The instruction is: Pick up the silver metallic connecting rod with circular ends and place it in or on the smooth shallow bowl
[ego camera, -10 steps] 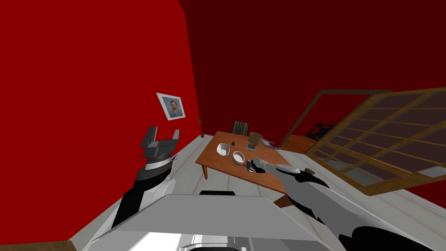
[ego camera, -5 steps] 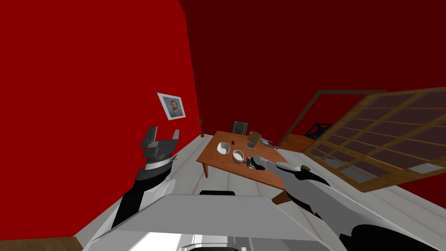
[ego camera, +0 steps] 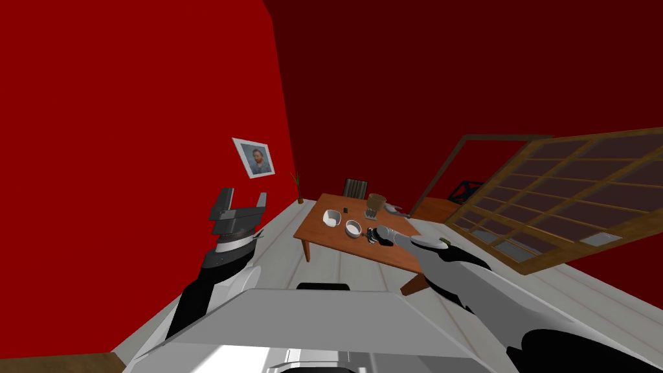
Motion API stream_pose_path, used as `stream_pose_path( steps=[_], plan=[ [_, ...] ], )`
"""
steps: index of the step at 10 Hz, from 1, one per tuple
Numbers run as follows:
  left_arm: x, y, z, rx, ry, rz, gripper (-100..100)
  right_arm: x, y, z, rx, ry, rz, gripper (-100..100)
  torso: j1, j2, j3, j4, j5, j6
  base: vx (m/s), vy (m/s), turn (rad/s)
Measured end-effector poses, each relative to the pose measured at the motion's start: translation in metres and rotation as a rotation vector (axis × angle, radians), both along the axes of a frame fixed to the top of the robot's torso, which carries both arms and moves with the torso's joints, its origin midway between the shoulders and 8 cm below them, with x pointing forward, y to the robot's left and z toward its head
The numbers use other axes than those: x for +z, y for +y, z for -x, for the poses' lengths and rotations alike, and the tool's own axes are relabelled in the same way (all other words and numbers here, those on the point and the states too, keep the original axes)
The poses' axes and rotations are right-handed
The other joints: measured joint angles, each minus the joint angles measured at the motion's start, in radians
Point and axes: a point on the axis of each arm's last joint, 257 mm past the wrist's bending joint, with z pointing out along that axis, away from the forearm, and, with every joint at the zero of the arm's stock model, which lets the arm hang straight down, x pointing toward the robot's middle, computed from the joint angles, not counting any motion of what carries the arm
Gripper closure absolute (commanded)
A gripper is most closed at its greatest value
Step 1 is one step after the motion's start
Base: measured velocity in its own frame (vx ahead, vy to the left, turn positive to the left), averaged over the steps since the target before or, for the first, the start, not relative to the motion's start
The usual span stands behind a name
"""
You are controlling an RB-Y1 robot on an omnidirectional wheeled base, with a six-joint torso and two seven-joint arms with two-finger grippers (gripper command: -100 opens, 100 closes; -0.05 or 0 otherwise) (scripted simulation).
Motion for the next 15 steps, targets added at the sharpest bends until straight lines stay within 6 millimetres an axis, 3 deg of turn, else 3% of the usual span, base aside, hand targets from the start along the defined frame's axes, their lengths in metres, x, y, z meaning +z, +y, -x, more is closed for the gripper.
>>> stream_pose_path(
  steps=[2, 5, 11, 15],
  plan=[
    [0.0, 0.0, 0.0, 0.0, 0.0, 0.0, 0, 0.023, -0.006, -0.025, 0.007, -0.048, 0.02, 100, 0.003, 0.004, 0.002, 0.0, 0.0, 0.0, -0.074, 0.076, -0.054],
    [0.0, 0.0, 0.0, 0.0, 0.0, 0.0, 0, 0.043, -0.005, -0.039, 0.026, -0.07, 0.034, 100, 0.003, -0.001, 0.0, 0.0, 0.0, -0.001, -0.012, 0.053, -0.02],
    [0.0, 0.0, 0.0, 0.0, 0.0, 0.0, 0, 0.063, -0.004, -0.046, 0.069, -0.035, 0.038, 100, 0.003, -0.005, -0.003, -0.002, 0.0, -0.001, 0.026, 0.063, -0.022],
    [0.0, 0.0, 0.0, 0.0, 0.0, 0.0, 0, 0.069, -0.001, -0.037, 0.084, 0.026, 0.022, 100, 0.001, -0.006, -0.004, -0.002, 0.0, -0.001, 0.046, 0.047, 0.007]
  ],
)
